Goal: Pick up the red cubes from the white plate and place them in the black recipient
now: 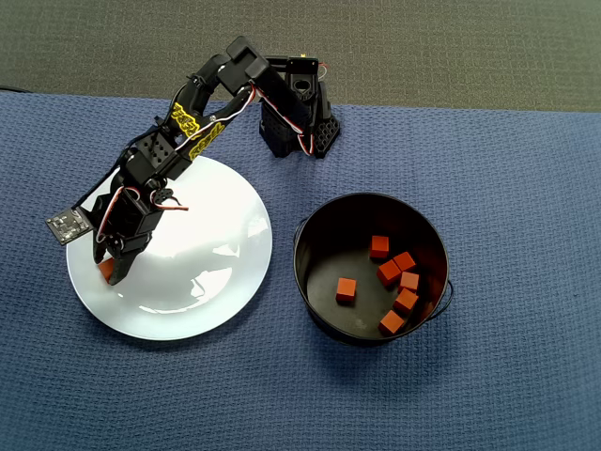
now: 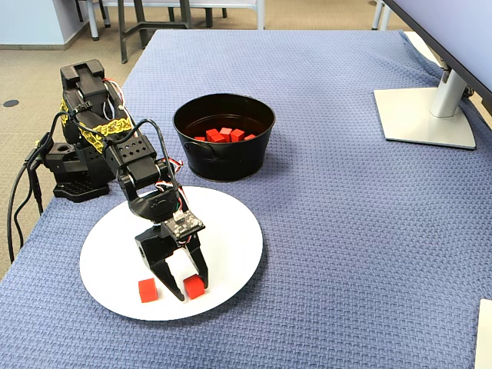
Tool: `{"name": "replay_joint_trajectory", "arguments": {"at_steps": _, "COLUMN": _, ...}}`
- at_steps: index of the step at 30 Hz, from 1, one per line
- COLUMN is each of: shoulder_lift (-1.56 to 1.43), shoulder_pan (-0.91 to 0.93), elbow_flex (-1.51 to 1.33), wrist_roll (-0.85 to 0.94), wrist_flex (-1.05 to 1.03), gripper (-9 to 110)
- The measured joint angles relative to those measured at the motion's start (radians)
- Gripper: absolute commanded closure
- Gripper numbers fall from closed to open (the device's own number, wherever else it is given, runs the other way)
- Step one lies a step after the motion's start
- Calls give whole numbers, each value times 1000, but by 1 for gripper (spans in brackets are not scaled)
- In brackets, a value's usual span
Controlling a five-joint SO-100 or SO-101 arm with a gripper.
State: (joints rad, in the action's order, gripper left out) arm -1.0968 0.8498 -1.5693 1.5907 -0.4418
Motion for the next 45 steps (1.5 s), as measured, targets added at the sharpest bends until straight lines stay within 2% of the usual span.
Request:
{"name": "replay_joint_trajectory", "arguments": {"at_steps": 11, "shoulder_lift": 0, "shoulder_pan": 0, "elbow_flex": 0, "wrist_roll": -18, "wrist_flex": 0, "gripper": 98}}
{"name": "replay_joint_trajectory", "arguments": {"at_steps": 14, "shoulder_lift": 0, "shoulder_pan": 0, "elbow_flex": -15, "wrist_roll": -18, "wrist_flex": 0, "gripper": 92}}
{"name": "replay_joint_trajectory", "arguments": {"at_steps": 17, "shoulder_lift": -6, "shoulder_pan": 0, "elbow_flex": -40, "wrist_roll": -18, "wrist_flex": 12, "gripper": 91}}
{"name": "replay_joint_trajectory", "arguments": {"at_steps": 23, "shoulder_lift": -20, "shoulder_pan": -2, "elbow_flex": -67, "wrist_roll": -18, "wrist_flex": 32, "gripper": 101}}
{"name": "replay_joint_trajectory", "arguments": {"at_steps": 30, "shoulder_lift": -31, "shoulder_pan": -14, "elbow_flex": -77, "wrist_roll": -32, "wrist_flex": 43, "gripper": 101}}
{"name": "replay_joint_trajectory", "arguments": {"at_steps": 39, "shoulder_lift": -278, "shoulder_pan": -58, "elbow_flex": -110, "wrist_roll": -285, "wrist_flex": -114, "gripper": 101}}
{"name": "replay_joint_trajectory", "arguments": {"at_steps": 45, "shoulder_lift": -572, "shoulder_pan": -166, "elbow_flex": -127, "wrist_roll": -577, "wrist_flex": -304, "gripper": 102}}
